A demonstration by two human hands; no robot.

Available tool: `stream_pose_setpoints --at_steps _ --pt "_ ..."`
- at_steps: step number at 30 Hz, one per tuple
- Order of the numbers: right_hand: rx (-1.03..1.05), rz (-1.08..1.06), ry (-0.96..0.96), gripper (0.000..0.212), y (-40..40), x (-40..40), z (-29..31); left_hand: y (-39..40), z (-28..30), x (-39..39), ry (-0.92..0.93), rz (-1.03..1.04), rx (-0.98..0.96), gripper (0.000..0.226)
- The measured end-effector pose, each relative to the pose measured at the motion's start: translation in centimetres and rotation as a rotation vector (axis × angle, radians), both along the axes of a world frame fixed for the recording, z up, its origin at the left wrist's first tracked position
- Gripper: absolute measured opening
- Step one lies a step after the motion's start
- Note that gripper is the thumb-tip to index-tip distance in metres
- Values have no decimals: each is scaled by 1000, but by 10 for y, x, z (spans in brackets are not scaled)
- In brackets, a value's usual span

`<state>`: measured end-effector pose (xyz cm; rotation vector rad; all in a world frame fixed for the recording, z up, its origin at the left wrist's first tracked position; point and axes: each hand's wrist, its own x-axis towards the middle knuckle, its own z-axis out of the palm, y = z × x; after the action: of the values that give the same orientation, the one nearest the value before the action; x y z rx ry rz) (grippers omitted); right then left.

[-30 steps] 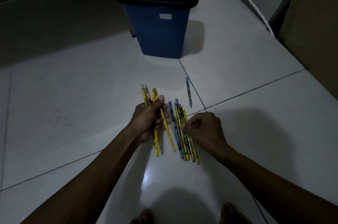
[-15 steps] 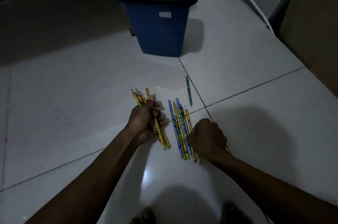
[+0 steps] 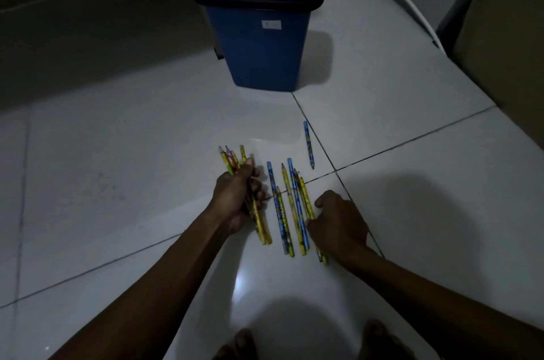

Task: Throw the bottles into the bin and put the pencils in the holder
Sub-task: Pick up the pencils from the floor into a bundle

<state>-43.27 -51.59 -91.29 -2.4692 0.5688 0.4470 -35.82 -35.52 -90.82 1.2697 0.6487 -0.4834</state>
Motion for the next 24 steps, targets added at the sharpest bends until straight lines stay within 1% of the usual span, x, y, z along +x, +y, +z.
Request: stream_pose_setpoints --at_steps 2,4,5,6,7,9,10,12,14,16,18,19,20,21,22,24 --pt "-25 18 -3 16 3 -4 -1 2 -10 -2 -40 -26 253 30" --pt "-61 33 -25 14 2 -8 -2 8 -21 -5 -59 -100 503 34" --pt "-73 44 -38 17 1 -9 -1 10 -23 -6 -50 -148 564 36" --pt "-76 48 -43 20 -1 -9 0 10 -25 -8 -34 -194 584 38" --pt "-73 41 -43 22 -2 -8 2 9 -26 -10 -13 -229 578 41" --pt "-35 -8 -13 28 -7 -4 5 6 -26 -13 4 -223 505 39" --pt "-7 -35 -1 29 -10 0 6 3 -23 -14 4 -199 447 34" --pt "75 -74 -35 28 -14 6 9 1 -15 -18 -12 -161 296 28" --pt "236 -88 -123 26 -12 11 14 0 -3 -20 -50 -183 110 29" --pt "447 -67 -142 23 -3 13 20 -2 6 -21 -89 -227 -12 29" --pt "597 -28 -102 21 10 13 24 -7 9 -21 -99 -240 -37 25" --pt "632 -22 -84 21 15 13 25 -9 9 -20 -97 -229 -25 25" --pt "643 -29 -83 21 19 12 23 -10 9 -19 -89 -206 -7 26" --pt "606 -45 -98 22 21 11 23 -9 7 -17 -79 -170 17 27" --pt "496 -54 -119 23 20 10 22 -7 5 -15 -73 -132 54 28" --pt "183 -25 -141 28 14 8 19 0 0 -11 -76 -82 191 29"
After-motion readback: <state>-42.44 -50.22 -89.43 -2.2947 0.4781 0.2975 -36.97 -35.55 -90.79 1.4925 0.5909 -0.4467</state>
